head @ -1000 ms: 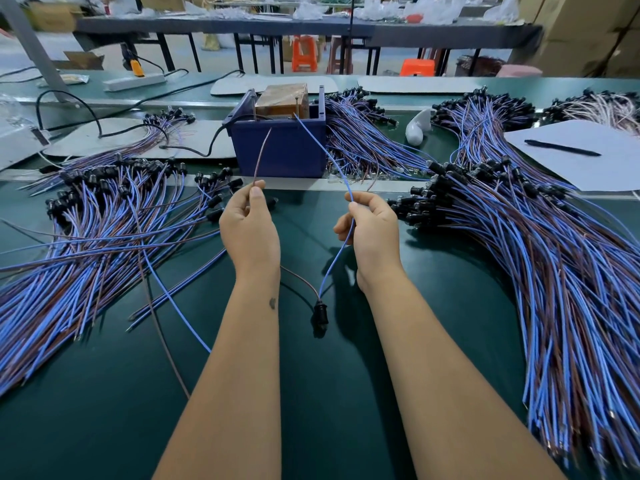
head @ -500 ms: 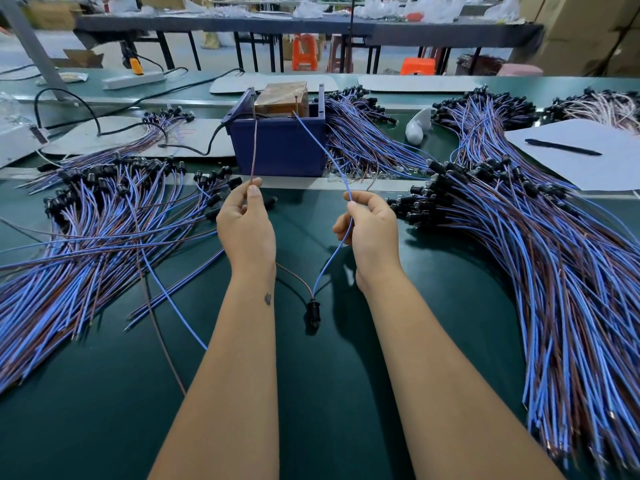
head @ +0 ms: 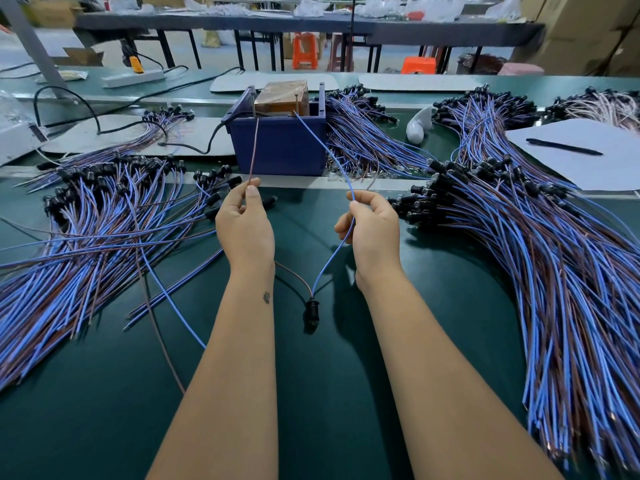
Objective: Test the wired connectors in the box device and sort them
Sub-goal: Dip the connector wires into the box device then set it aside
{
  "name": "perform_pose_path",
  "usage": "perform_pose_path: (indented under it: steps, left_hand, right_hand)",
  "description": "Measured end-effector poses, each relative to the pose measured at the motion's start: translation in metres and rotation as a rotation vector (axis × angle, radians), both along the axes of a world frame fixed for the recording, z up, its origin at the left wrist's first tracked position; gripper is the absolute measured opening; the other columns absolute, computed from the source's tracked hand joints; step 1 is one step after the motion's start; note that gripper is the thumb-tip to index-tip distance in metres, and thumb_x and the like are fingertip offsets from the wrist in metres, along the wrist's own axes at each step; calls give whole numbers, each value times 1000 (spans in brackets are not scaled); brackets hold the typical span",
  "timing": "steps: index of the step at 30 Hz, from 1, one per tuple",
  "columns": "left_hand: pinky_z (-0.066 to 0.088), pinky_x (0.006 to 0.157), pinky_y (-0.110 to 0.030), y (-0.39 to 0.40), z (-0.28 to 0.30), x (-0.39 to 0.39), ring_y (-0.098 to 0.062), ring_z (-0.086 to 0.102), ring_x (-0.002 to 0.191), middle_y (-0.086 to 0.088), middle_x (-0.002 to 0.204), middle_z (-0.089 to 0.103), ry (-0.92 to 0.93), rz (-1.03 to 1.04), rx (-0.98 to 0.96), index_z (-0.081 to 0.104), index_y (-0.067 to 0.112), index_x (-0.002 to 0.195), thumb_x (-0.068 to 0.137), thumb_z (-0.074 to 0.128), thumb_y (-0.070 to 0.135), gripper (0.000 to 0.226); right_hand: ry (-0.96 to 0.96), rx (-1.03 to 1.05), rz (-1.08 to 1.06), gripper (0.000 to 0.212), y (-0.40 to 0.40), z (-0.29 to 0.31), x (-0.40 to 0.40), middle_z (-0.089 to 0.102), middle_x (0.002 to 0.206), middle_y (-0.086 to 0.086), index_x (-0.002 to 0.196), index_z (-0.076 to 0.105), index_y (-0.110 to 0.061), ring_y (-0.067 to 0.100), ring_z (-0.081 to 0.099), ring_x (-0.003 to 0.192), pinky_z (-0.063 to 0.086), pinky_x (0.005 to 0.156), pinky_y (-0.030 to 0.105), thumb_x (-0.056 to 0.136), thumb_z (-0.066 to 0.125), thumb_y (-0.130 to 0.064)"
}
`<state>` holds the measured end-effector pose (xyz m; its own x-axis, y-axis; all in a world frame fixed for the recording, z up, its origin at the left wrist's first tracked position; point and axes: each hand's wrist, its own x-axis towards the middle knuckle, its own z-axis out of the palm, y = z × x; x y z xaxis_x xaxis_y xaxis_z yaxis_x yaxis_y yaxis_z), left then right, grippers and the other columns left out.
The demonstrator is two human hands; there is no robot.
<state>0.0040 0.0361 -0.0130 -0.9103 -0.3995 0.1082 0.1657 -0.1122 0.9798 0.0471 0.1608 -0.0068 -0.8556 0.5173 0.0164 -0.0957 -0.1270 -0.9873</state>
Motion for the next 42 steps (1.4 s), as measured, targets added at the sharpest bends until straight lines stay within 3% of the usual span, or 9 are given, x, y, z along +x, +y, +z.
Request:
perform_pose_path:
  steps: [7, 22, 27, 32, 36, 40, 42]
  left_hand:
    - [35, 48, -7, -1, -1, 0, 2, 37, 42, 11, 68, 46, 1, 10, 0, 70, 24, 103, 102, 48, 21, 22]
    - [39, 61, 0, -1, 0, 2, 19, 52, 62, 13, 87, 61, 1, -11, 46, 70, 20, 108, 102, 48, 21, 23]
    - [39, 57, -19, -1, 0, 4, -5, 43, 57, 9, 71, 50, -16, -48, 30, 70, 21, 107, 102, 48, 22, 23]
    - [45, 67, -8, 9, 9, 13, 10, 57, 67, 22, 77, 70, -10, -230, -15, 76, 26, 97, 96, 59, 20, 18]
    - [42, 53, -8, 20, 15, 21, 8, 56, 56, 17, 68, 69, -43, -393, -15, 77, 23, 93, 95, 60, 18, 17]
    - [58, 76, -32, 23, 19, 26, -19, 70, 78, -5, 84, 75, -75, -445, 138, 76, 14, 98, 95, 61, 16, 15]
    - [48, 49, -19, 21, 21, 27, -8, 55, 49, 5, 58, 61, -79, -450, 210, 74, 15, 93, 95, 60, 16, 14]
  right_hand:
    - [0, -25, -29, 21, -1, 0, 1, 53, 44, -6, 94, 57, -19, 12, 51, 57, 43, 65, 28, 93, 43, -5]
    - [-23, -84, -72, 22, -2, 6, 6, 51, 41, -5, 92, 56, -17, 13, 49, 55, 42, 60, 26, 91, 39, -3]
    - [-3, -47, -79, 22, -3, 6, 8, 51, 43, -6, 94, 57, -17, 13, 49, 57, 42, 61, 27, 91, 40, -3]
    - [99, 169, -30, 25, -11, 5, 10, 51, 46, -8, 87, 61, -24, 7, 48, 50, 42, 60, 29, 88, 47, -3]
    - [113, 319, 68, 26, -16, 3, 8, 58, 56, -1, 85, 66, -26, 16, 53, 55, 47, 62, 38, 88, 54, -3]
    - [126, 272, 158, 22, -15, 4, 10, 58, 57, -2, 84, 69, -24, 14, 53, 55, 46, 59, 29, 92, 57, -7]
    - [119, 100, 235, 25, -12, 6, 10, 57, 56, -1, 83, 70, -21, 9, 52, 53, 45, 54, 20, 96, 53, -10]
